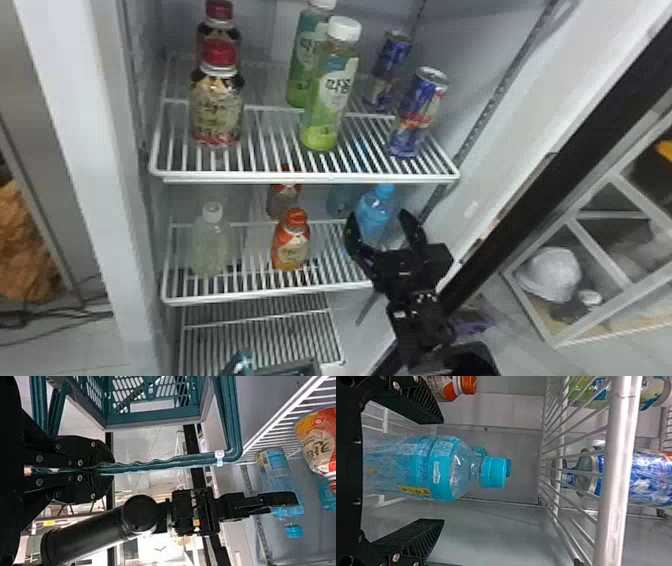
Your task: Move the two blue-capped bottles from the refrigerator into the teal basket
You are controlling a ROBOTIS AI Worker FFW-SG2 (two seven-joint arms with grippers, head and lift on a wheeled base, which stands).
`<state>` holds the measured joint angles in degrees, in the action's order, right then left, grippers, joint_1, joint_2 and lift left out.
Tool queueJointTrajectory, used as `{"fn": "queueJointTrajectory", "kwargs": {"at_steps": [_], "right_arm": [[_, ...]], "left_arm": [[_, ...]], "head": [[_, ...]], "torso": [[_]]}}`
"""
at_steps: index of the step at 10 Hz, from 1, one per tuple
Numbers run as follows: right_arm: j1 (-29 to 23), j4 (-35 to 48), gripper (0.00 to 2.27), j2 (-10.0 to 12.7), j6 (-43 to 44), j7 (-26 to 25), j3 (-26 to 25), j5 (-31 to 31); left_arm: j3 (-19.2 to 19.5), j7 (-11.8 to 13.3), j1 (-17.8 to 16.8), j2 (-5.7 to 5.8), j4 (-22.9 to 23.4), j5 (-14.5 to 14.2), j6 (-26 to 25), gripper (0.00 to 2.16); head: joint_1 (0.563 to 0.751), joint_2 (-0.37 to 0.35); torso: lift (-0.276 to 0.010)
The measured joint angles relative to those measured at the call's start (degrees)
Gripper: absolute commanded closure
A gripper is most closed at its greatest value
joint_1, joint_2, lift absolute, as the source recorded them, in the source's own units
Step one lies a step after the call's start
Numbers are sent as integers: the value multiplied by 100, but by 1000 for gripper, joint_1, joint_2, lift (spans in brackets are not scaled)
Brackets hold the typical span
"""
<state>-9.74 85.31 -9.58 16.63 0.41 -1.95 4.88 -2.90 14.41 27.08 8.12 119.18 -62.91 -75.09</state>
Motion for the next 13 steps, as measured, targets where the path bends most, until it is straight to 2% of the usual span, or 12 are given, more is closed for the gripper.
{"fn": "queueJointTrajectory", "kwargs": {"at_steps": [4, 6, 8, 13], "right_arm": [[181, -195, 561, -24, -15, 85, 23, 86], [106, -91, 591, -31, -19, 149, 36, 192], [-136, 252, 591, -45, -18, 192, 37, 321], [-1124, 1418, 591, -74, -26, 341, 37, 697]], "left_arm": [[17, 0, 19, -7, 0, 4, 0, 1108], [26, 0, 39, -3, 0, -9, 0, 1108], [27, 0, 46, -3, 0, -11, 0, 1108], [35, 1, 56, -3, 0, -11, 0, 1108]], "head": [[695, -350], [695, -350], [695, -350], [695, -350]], "torso": [[-136], [-136], [-136], [-136]]}}
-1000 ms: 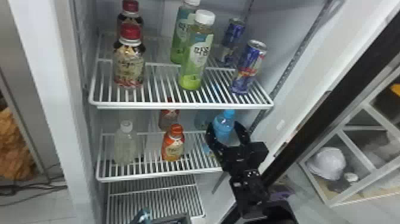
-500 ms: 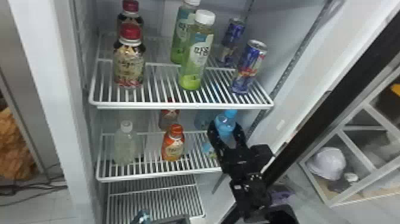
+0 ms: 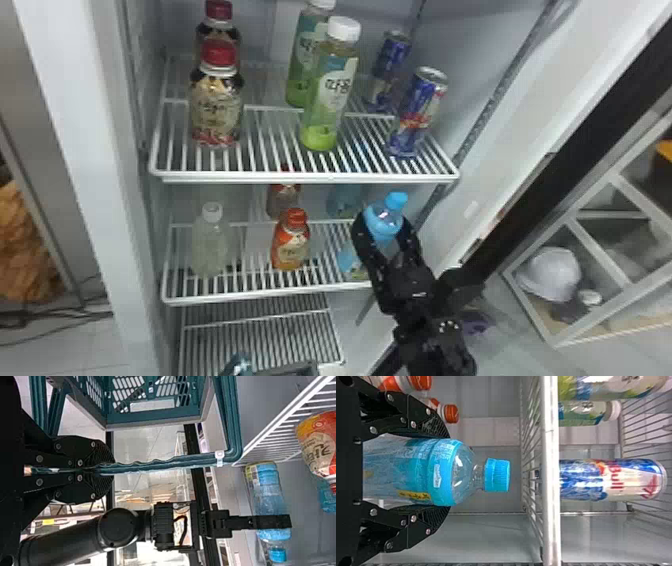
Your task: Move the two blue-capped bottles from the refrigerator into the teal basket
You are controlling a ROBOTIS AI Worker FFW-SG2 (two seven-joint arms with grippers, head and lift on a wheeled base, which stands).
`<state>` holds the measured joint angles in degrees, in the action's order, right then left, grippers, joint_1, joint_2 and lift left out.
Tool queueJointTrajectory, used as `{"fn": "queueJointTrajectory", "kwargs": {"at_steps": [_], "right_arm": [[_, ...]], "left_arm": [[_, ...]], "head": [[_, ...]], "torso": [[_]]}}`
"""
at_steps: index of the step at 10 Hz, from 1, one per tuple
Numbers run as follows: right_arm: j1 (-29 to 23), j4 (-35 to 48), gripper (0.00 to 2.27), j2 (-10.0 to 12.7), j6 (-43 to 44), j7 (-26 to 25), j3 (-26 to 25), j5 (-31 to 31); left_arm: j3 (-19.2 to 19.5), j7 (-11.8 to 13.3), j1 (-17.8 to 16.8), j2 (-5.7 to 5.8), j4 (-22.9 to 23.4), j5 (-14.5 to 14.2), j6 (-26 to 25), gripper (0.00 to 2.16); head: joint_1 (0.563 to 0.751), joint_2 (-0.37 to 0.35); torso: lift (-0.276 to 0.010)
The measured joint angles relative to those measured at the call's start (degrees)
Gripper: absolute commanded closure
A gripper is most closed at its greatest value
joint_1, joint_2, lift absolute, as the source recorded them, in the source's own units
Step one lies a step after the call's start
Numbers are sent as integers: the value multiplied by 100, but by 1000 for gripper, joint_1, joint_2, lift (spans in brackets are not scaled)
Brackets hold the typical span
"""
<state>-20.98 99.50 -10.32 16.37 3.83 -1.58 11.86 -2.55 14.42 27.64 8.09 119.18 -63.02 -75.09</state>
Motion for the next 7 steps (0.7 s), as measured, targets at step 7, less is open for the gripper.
{"fn": "queueJointTrajectory", "kwargs": {"at_steps": [7], "right_arm": [[-1785, 2161, 591, 3, -1163, 787, -371, 410]], "left_arm": [[17, 3, 22, -6, 0, 0, 0, 1108]], "head": [[695, -350]], "torso": [[-136]]}}
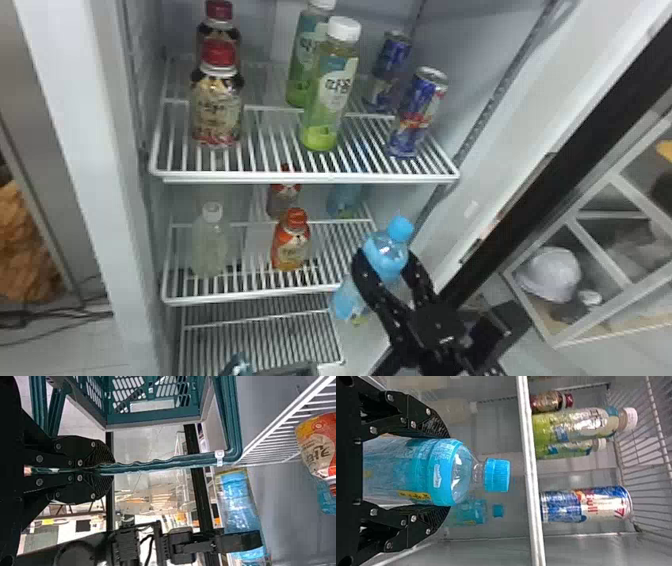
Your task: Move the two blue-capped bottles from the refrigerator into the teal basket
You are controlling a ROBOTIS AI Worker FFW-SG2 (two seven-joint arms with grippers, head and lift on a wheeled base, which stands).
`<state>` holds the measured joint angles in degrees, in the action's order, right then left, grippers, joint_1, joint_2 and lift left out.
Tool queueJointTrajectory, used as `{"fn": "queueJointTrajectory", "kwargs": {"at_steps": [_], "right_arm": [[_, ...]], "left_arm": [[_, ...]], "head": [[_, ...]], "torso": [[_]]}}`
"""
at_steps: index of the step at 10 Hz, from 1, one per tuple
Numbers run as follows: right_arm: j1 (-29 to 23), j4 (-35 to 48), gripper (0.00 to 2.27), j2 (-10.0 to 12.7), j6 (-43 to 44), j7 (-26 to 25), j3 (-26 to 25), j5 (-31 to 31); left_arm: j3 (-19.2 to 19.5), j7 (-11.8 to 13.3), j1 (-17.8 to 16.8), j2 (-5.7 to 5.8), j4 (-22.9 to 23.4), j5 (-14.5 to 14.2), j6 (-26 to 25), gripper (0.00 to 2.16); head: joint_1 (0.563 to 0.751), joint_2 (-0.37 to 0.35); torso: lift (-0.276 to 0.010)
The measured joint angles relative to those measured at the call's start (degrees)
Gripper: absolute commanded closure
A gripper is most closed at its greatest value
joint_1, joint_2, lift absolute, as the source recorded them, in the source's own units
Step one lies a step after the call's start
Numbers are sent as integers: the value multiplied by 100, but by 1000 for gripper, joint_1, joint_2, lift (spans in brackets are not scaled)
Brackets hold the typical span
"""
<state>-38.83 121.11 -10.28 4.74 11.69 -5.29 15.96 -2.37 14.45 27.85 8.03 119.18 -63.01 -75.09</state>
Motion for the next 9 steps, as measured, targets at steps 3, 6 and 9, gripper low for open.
{"fn": "queueJointTrajectory", "kwargs": {"at_steps": [3, 6, 9], "right_arm": [[-488, 607, 591, -56, -548, 305, -71, 40], [-760, 992, 591, -220, -1193, 620, -81, 121], [-803, 1099, 591, -315, -1585, 788, -78, 174]], "left_arm": [[0, 0, 12, 5, 0, 0, 0, 1108], [-5, -2, 13, 6, 0, 0, 0, 1108], [0, -2, 13, 6, 0, 0, 0, 1108]], "head": [[695, -350], [695, -350], [695, -350]], "torso": [[-136], [-136], [-136]]}}
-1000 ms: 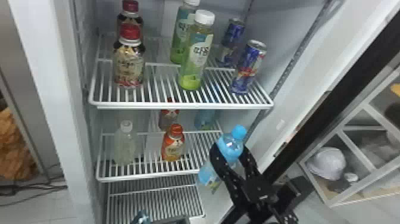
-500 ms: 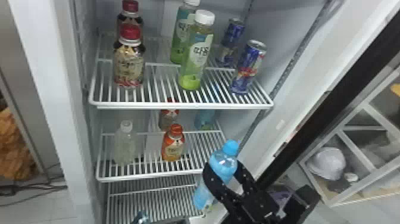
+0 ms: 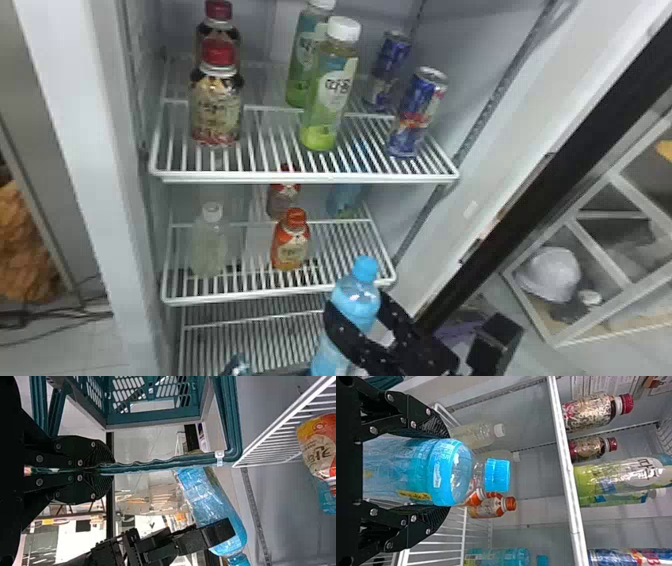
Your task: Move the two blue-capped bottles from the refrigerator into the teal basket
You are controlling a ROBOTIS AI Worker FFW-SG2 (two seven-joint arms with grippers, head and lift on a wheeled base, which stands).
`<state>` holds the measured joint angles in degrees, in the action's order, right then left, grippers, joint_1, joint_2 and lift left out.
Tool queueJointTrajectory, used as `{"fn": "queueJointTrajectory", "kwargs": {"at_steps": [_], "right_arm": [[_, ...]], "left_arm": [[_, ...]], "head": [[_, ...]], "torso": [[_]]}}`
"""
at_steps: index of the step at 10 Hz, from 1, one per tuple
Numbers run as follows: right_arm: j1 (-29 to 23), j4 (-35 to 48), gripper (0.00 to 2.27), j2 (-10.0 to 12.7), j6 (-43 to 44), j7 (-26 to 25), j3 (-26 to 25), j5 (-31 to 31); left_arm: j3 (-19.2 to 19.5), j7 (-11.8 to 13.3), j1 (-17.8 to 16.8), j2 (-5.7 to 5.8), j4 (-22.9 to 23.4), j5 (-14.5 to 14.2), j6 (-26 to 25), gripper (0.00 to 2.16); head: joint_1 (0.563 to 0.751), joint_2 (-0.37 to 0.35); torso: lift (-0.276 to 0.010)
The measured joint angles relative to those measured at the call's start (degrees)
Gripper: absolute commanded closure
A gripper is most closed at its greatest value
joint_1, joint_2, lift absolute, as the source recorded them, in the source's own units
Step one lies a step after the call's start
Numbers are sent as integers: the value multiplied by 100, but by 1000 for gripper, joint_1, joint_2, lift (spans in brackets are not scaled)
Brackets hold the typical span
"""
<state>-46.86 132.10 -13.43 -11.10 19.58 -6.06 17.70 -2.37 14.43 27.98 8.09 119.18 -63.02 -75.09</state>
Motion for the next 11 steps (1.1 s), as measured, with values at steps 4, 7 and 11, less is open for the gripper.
{"fn": "queueJointTrajectory", "kwargs": {"at_steps": [4, 7, 11], "right_arm": [[150, -35, 591, -29, -584, 430, 1, 143], [468, -305, 591, -71, -1126, 783, 0, 237], [1007, -1036, 591, -168, -1530, 1104, 157, 388]], "left_arm": [[0, 5, 13, -8, 0, -1, 0, 1108], [0, 4, 11, -9, 0, -9, 0, 1108], [8, 4, 14, -14, 0, 0, 0, 1108]], "head": [[695, -350], [695, -350], [695, -350]], "torso": [[-136], [-136], [-136]]}}
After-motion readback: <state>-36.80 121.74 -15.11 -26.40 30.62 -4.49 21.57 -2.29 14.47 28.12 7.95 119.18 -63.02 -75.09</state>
